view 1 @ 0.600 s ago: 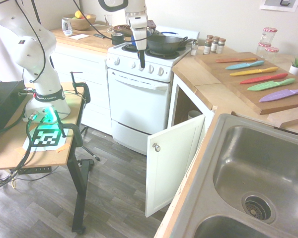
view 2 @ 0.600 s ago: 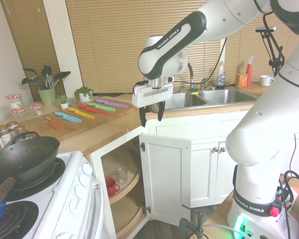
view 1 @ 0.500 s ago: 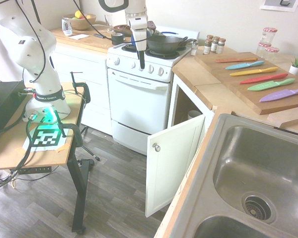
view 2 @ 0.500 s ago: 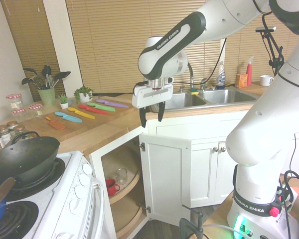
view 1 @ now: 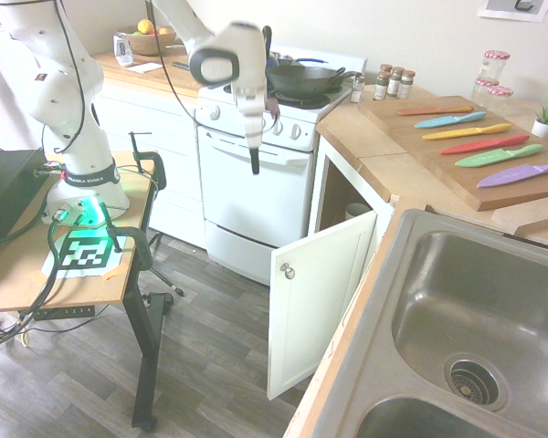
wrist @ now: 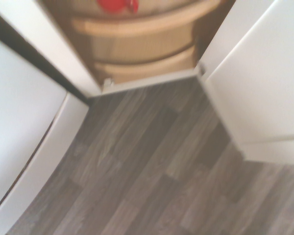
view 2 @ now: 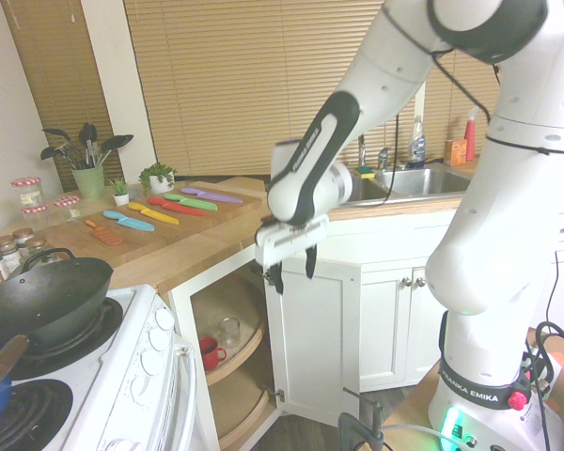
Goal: Close the cabinet
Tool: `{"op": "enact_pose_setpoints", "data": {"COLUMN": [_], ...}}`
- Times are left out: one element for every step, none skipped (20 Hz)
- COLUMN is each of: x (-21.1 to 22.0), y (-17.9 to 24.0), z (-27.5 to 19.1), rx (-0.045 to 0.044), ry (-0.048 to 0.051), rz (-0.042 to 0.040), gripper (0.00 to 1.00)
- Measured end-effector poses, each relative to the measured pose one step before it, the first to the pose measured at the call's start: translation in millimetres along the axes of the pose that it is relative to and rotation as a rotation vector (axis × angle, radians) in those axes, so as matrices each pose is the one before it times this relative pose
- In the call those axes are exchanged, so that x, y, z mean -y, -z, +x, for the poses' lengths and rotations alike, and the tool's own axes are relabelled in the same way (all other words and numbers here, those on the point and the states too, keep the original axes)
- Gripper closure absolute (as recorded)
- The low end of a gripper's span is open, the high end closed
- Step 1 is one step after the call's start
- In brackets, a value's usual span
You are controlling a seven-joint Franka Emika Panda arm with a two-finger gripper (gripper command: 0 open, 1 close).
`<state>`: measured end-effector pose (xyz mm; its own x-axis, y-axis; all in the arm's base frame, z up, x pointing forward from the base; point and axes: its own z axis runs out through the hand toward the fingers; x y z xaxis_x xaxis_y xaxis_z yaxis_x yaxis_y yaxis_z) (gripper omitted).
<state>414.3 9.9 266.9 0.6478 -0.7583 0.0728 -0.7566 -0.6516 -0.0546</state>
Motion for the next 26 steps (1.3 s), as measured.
{"op": "enact_pose_setpoints", "data": {"x": [-5.11, -8.2, -6.72, -6.31, -7.54, -7.42, -4.07, -0.17, 1.15, -0.1, -1.88, -1.6, -0.81, -0.95, -3.04, -3.31, -3.65, -5.74, -7.09, -7.57, -7.84, -9.06, -10.55, -10.74, -10.67, -9.25], "y": [-11.08, -3.45, 6.0, 11.7, 13.06, 10.8, 10.36, 12.84, 13.08, 10.44, 5.97, 2.68, 0.72, -0.19, -0.72, -0.2, -0.31, -1.39, -3.25, -4.07, -6.53, -8.99, -13.28, -15.2, -15.73, -14.98], "z": [7.45, 19.35, 26.6, 28.64, 27.68, 21.88, 17.24, 18.11, 17.59, 17.45, 17.36, 16.41, 14.28, 13.3, 13.09, 11.2, 9.22, 8.89, 7.58, 7.54, 6.73, 6.55, 4.02, 4.15, 4.06, 3.95], "rx": [0.00591, 0.00302, -0.00206, -0.00193, -0.00328, -0.00031, 0.00131, 0.00525, 0.00412, 0.00431, 0.00361, 0.00178, 0.00415, 0.0009, -0.00202, -0.00508, -0.00303, -0.00329, 0.00145, 0.00193, 0.00641, 0.01063, 0.01507, 0.01067, 0.00775, 0.00929], "ry": [-0.01958, -0.01682, -0.01585, -0.01645, -0.01808, -0.0125, -0.00763, -0.0073, -0.01019, -0.00988, -0.00684, -0.00645, -0.00085, 0.00667, 0.01282, 0.01466, 0.01308, 0.0064, 0.00388, -0.00191, -0.00479, -0.00701, -0.00632, -0.00623, -0.00642, -0.00549], "rz": [0.00187, 0.00272, 0.01293, 0.01466, 0.01231, 0.01144, 0.01083, 0.0074, 0.00888, 0.00588, 0.00464, 0.00095, -0.00251, -0.00207, -0.00512, -0.00399, -0.00306, -0.00101, 0.00119, 0.00073, 0.00112, 0.00284, 0.00053, -0.00036, -0.00171, 0.0011], "gripper": [0.0, 0.0, 0.0, 0.0, 0.0, 0.0, 0.0, 0.0, 0.0, 0.0, 0.0, 0.0, 0.0, 0.0, 0.0, 0.0, 0.0, 0.0, 0.0, 0.0, 0.0, 0.0, 0.0, 0.0, 0.0, 0.0]}}
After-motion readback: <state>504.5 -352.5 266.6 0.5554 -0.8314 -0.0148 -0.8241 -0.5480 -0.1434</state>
